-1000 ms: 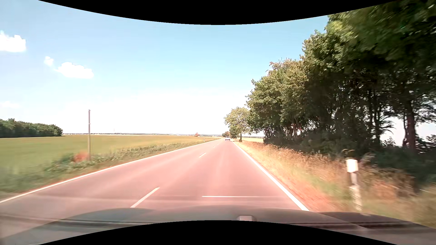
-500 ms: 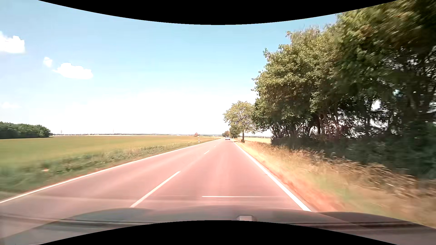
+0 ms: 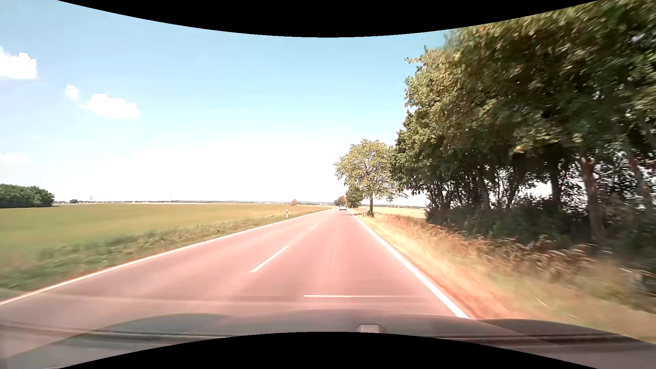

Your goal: Follow the waypoints while adhering to traffic rules and regulations

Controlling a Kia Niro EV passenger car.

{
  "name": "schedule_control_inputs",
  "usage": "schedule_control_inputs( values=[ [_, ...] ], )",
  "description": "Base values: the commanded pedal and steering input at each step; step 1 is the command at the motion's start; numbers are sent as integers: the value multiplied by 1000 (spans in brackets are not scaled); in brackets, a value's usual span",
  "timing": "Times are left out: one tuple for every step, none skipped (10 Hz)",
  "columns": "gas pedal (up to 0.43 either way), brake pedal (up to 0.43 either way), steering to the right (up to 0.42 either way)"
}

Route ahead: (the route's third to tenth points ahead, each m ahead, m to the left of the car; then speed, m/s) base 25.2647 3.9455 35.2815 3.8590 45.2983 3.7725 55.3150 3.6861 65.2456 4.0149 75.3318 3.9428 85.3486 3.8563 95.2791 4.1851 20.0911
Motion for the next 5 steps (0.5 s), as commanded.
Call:
schedule_control_inputs(
  values=[
    [268, 0, 0],
    [268, 0, 0],
    [268, 0, 0],
    [260, 0, 0],
    [260, 0, 0]
  ],
)
